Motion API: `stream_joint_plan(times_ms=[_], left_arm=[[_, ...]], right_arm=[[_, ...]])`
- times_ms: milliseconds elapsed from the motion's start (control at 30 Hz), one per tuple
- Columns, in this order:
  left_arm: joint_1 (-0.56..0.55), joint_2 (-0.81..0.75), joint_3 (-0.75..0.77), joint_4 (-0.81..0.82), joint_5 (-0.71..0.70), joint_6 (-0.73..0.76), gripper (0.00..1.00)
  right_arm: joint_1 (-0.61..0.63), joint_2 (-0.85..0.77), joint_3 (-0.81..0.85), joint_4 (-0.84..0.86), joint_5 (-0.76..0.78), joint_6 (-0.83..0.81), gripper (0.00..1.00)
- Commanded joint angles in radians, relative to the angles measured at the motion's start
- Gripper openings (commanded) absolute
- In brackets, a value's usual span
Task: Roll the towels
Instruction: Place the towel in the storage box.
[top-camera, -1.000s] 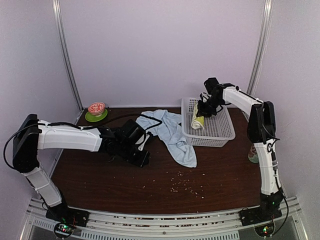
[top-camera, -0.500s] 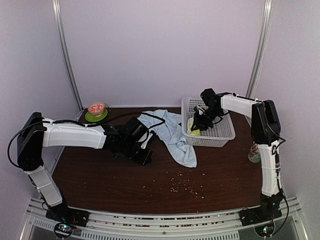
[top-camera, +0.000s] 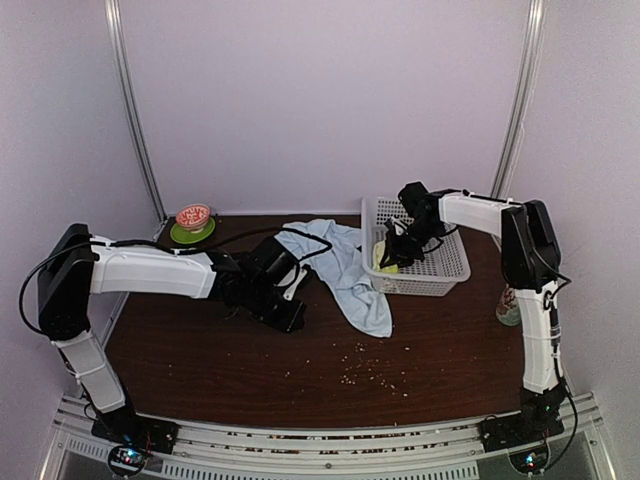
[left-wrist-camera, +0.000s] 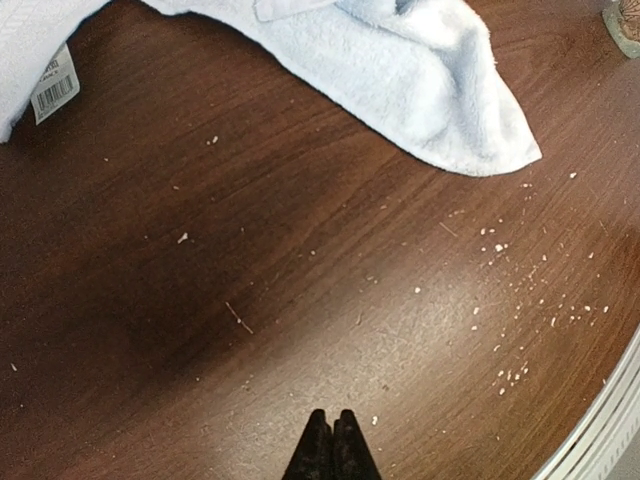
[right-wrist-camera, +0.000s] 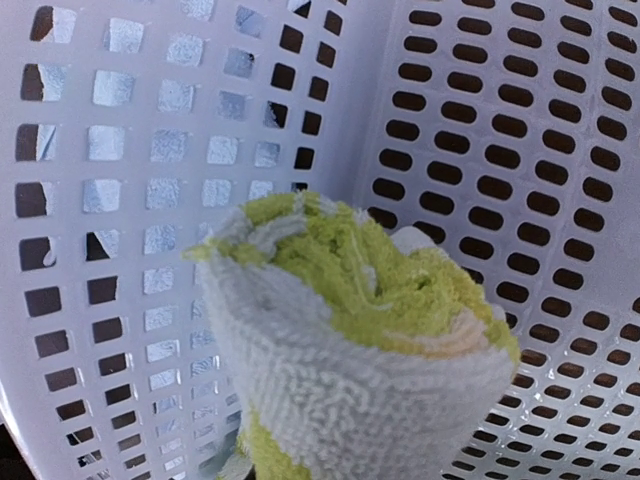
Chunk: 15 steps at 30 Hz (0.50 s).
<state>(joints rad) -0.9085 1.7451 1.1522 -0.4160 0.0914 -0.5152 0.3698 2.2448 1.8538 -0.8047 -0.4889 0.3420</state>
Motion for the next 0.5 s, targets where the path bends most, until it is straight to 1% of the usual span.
stream_joint_plan(times_ms=[0, 100, 133, 467], left_arm=[[0.008, 0.023, 0.02, 0.03, 0.02, -0.001, 0.0], [0.007, 0.024, 0.018, 0.031, 0.02, 0.0, 0.0], [0.007, 0.024, 0.018, 0.032, 0.019, 0.001, 0.0], [0.007, 0.011, 0.005, 0.031, 0.015, 0.006, 0.0]], right_arm=[[0.017, 0.029, 0.013, -0.058, 0.026, -0.022, 0.04], [0.021, 0.035, 0.012, -0.073, 0.034, -0.025, 0.22], [0.021, 0.036, 0.01, -0.077, 0.035, -0.025, 0.27], [0.022, -0.022, 0.015, -0.08, 0.107, 0.003, 0.66]])
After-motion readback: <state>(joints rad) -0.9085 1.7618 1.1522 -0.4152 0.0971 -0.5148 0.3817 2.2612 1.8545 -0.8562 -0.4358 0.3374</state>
